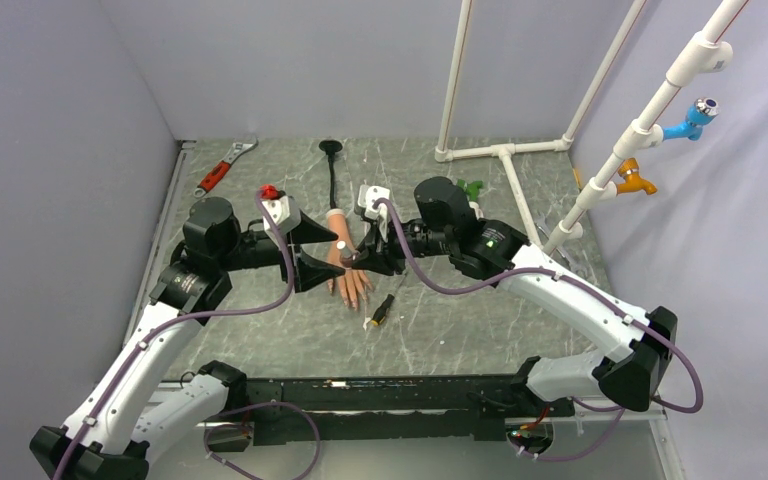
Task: Paint the nails
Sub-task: Screw the nail polish bottle.
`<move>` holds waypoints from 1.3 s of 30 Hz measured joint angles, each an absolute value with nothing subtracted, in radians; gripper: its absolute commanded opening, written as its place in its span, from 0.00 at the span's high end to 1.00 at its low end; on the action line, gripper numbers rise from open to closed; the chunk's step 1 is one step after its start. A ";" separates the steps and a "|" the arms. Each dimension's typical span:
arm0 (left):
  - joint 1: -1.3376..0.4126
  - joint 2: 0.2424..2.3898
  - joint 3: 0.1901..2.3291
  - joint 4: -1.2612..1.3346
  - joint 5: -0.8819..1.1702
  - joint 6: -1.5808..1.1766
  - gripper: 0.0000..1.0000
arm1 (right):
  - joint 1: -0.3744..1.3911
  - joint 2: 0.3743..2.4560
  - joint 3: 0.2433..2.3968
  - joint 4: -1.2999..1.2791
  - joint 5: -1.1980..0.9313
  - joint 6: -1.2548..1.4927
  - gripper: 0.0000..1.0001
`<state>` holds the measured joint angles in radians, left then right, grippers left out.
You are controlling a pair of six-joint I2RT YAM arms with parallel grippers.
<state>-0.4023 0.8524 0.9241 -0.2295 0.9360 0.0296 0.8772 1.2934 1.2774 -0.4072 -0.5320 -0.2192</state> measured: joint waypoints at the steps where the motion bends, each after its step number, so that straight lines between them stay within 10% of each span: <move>1: -0.402 0.852 0.924 -0.226 0.936 0.028 0.27 | 0.877 1.293 1.277 -0.402 -0.527 -0.215 1.00; 28: -0.402 0.883 0.918 -0.161 0.911 -0.066 0.52 | 0.877 1.320 1.278 -0.387 -0.514 -0.202 1.00; 39: -0.402 0.901 0.918 -0.161 0.930 -0.073 0.82 | 0.877 1.321 1.278 -0.387 -0.530 -0.198 1.00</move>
